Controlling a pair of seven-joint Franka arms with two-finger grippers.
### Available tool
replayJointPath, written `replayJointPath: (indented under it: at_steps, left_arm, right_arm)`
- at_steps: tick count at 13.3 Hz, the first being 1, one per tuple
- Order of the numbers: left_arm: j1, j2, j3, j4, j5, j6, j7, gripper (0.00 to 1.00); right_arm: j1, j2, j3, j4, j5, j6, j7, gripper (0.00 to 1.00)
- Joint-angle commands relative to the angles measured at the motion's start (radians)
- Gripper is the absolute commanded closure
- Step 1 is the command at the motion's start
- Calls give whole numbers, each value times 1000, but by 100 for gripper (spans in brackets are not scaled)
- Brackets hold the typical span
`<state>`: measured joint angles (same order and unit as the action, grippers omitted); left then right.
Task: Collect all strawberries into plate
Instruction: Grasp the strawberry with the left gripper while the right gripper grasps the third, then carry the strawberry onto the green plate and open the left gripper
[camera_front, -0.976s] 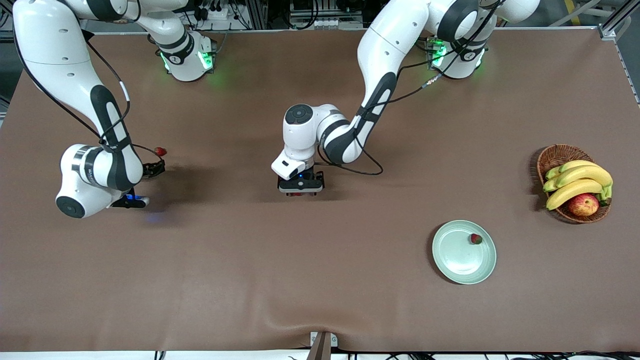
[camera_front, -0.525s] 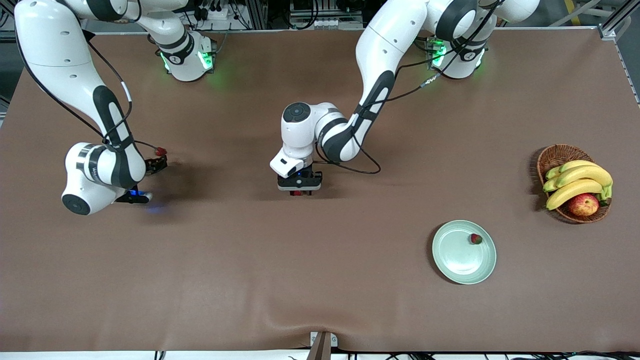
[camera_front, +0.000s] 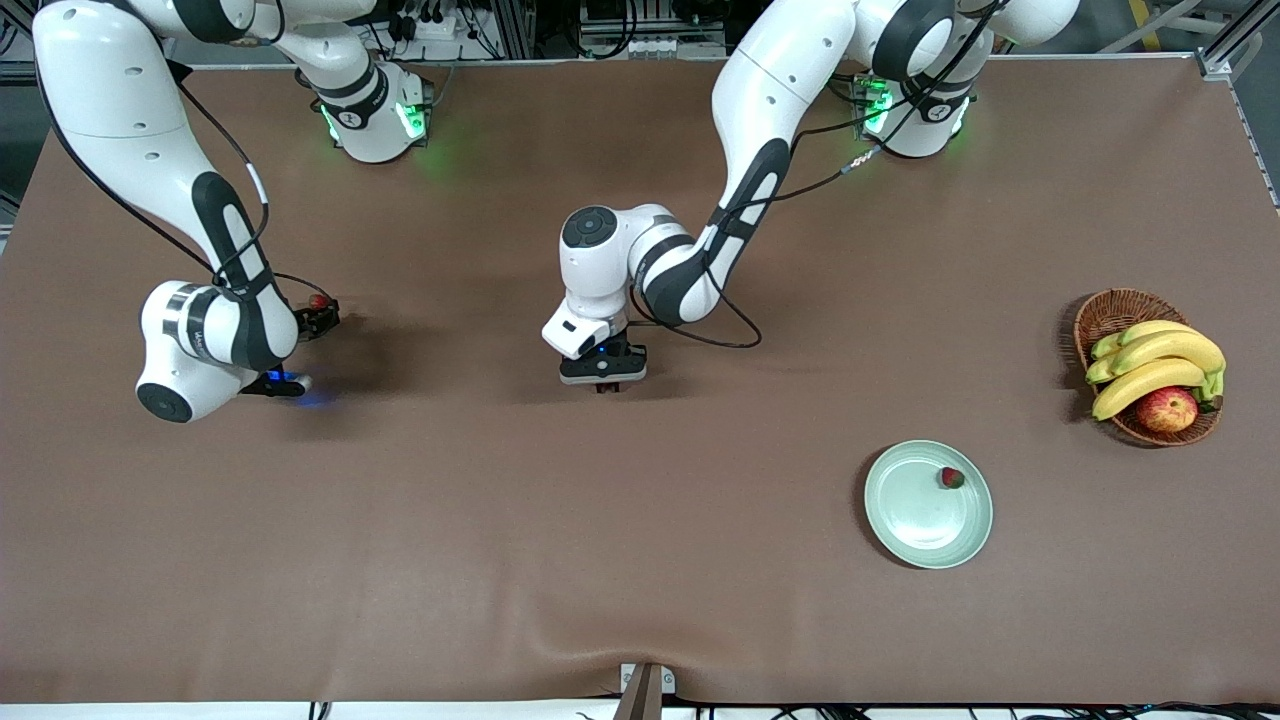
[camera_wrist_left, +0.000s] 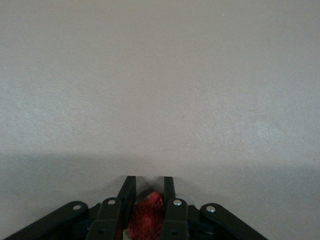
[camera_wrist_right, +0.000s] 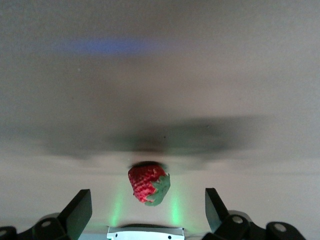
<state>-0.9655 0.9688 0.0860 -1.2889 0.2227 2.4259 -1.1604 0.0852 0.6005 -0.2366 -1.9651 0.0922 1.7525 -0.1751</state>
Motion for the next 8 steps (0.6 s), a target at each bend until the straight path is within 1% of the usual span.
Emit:
replayJointPath:
  at_steps: [1,3,4,5,6,8]
  left_arm:
    - [22,-50,8,0,-31,-44,-15,100]
    - [89,-117,8,-4,-65,-109,-22,100]
    - [149,-155,8,-10,-78,-152,-50,100]
    - [222,-191,6,-18,-82,-175,-73,100]
    - [299,-206,1,-18,-86,-186,-96,100]
    - [437,-217,1,-27,-95,-195,-120,100]
  right_arm:
    - [-13,-12,8,-28,-22,38,-1,3]
    - [-12,-10,8,-28,-22,39,-1,9]
    - [-10,-10,8,-28,-22,38,-1,11]
    - [-12,-8,8,-31,-22,36,-1,16]
    - [-12,-8,10,-40,-22,36,-1,20]
    - [-10,-8,10,-41,-22,36,-1,22]
